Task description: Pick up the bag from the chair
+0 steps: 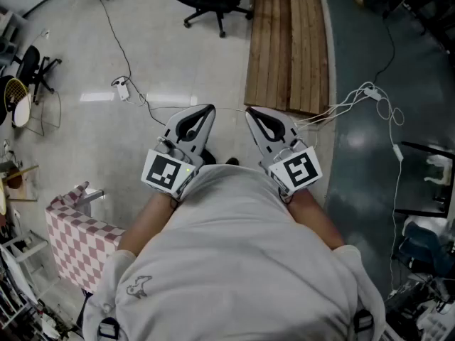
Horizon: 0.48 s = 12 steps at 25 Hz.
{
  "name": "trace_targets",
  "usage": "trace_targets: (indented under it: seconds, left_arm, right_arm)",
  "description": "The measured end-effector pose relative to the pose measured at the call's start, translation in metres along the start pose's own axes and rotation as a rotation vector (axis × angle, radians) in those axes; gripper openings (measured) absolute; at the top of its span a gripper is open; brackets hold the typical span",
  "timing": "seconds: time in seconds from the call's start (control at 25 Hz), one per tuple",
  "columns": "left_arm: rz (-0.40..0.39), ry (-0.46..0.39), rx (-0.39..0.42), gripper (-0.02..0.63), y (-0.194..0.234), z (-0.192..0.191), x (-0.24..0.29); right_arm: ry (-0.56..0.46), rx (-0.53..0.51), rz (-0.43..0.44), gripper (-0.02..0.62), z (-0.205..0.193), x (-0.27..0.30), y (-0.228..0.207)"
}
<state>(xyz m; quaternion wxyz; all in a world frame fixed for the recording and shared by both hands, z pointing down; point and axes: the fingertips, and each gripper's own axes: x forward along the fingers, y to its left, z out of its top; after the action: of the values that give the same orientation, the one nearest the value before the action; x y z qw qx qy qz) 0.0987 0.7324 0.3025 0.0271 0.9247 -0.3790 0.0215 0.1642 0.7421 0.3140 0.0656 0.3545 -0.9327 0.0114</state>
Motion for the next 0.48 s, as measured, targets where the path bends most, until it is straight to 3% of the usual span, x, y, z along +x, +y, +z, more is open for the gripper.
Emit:
trace_targets:
  seconds: [0.48]
  left_arm:
    - [0.006, 0.001, -0.014, 0.008, 0.068, 0.001, 0.001]
  right_arm:
    - [0.001, 0.017, 0.006, 0.032, 0.008, 0.062, -0.019]
